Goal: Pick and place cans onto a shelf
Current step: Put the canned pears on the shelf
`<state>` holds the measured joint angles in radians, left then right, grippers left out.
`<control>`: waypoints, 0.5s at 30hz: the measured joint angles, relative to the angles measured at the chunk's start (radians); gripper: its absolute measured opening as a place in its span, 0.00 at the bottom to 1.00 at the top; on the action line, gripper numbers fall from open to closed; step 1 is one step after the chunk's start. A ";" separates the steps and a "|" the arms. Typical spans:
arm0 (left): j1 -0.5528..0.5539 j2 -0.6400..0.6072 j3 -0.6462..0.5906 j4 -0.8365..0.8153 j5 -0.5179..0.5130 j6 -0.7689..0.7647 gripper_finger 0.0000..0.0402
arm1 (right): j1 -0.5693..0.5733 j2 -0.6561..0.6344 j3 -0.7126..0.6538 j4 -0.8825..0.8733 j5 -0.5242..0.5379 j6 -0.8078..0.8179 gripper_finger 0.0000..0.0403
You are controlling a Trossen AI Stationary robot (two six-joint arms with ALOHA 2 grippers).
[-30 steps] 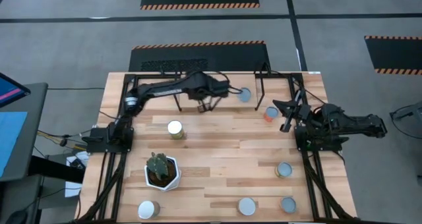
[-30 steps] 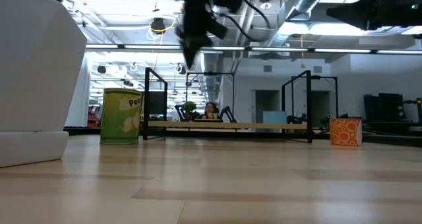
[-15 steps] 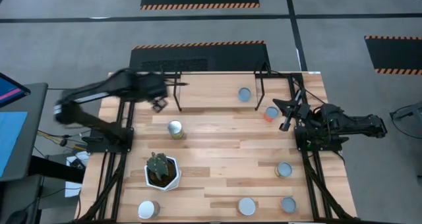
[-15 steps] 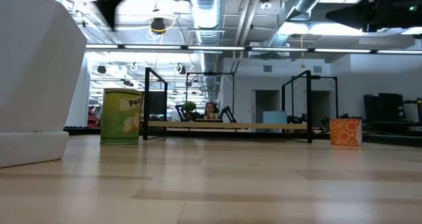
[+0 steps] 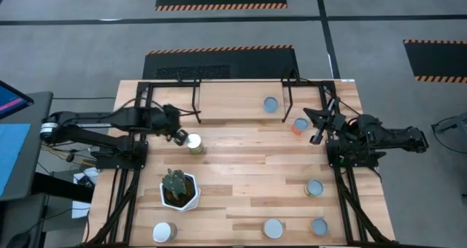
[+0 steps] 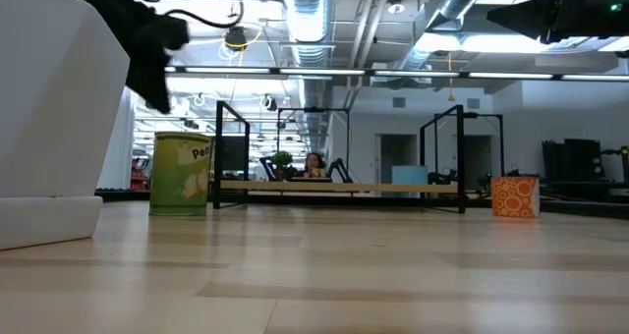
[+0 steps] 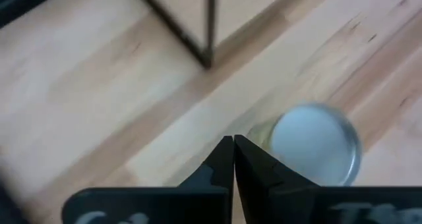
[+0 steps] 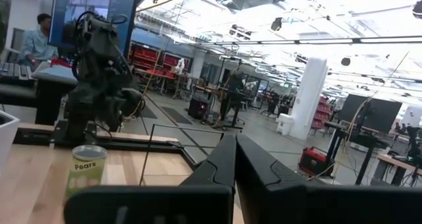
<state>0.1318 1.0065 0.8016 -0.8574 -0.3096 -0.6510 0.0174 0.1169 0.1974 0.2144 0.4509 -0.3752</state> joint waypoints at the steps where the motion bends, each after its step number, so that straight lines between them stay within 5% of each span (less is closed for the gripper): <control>1: 0.006 0.021 0.002 0.026 0.002 0.032 0.00 | 0.000 0.000 0.000 0.000 0.000 0.000 0.06; 10: 0.041 0.142 0.063 0.040 0.124 0.225 0.05 | 0.000 0.000 0.000 -0.019 0.000 0.000 0.06; 15: 0.050 0.149 0.065 0.042 0.103 0.250 0.14 | 0.000 0.000 0.000 -0.020 0.000 -0.001 0.06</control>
<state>0.1815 1.1557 0.8661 -0.8156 -0.2064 -0.4014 0.0170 0.1167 0.1974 0.1947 0.4507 -0.3759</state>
